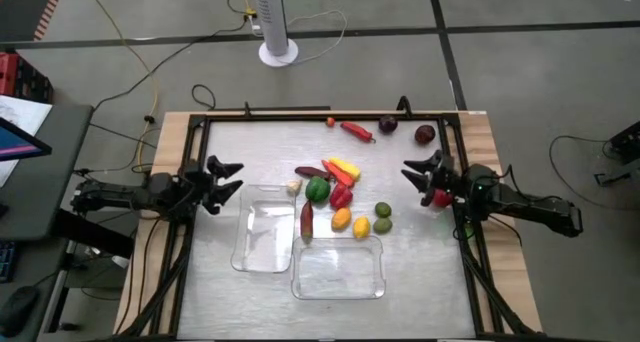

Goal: Sort produce into baskets
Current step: Put the top dark red bell pepper into the right transparent bin

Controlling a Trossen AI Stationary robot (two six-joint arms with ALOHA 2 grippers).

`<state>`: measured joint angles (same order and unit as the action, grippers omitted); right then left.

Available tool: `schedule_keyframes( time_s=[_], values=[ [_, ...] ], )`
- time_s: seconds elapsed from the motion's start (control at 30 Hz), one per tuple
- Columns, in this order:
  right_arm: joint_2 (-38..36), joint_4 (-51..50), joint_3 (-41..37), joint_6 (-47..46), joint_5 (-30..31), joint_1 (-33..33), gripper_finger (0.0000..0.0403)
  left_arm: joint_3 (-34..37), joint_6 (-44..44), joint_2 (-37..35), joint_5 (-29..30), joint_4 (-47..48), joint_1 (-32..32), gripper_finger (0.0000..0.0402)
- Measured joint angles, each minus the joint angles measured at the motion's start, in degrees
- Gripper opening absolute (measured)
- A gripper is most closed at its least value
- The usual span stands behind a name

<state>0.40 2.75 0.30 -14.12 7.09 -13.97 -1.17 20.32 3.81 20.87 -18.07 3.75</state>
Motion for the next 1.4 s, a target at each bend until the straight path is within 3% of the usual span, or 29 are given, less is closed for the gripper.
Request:
schedule_keyframes(
  time_s=[0.17,0.5,0.6,0.83,1.03,1.17,1.4],
  values=[
    [0.0,-0.3,0.0,0.3,-4.8,0.0,0.0189,-3.3,-0.4,6.6,4.8,0.6,-0.3,0.0306],
    [0.0,-7.1,3.6,-0.9,-8.8,0.0,0.0189,-16.7,-3.1,30.7,4.7,5.6,-8.8,0.0306],
    [0.0,-8.1,3.8,-0.9,-8.8,-0.1,0.0189,-19.1,-5.2,38.1,-0.3,5.1,-13.8,0.0306],
    [0.0,-9.0,3.9,-0.9,-8.7,-0.1,0.0189,-27.2,-10.0,54.3,-19.6,4.3,-27.7,0.0306],
    [0.0,-11.5,3.9,-0.6,-6.9,-0.1,0.0189,-35.1,-16.1,68.9,-33.5,4.8,-34.7,0.0306],
    [0.0,-10.3,4.0,-0.5,-6.9,-0.1,0.0189,-40.9,-19.3,78.3,-38.3,7.1,-36.4,0.0306],
    [0.0,-10.0,4.3,0.4,-7.0,0.0,0.0189,-51.7,-27.2,90.5,-40.6,20.7,-36.3,0.0306]
  ],
)
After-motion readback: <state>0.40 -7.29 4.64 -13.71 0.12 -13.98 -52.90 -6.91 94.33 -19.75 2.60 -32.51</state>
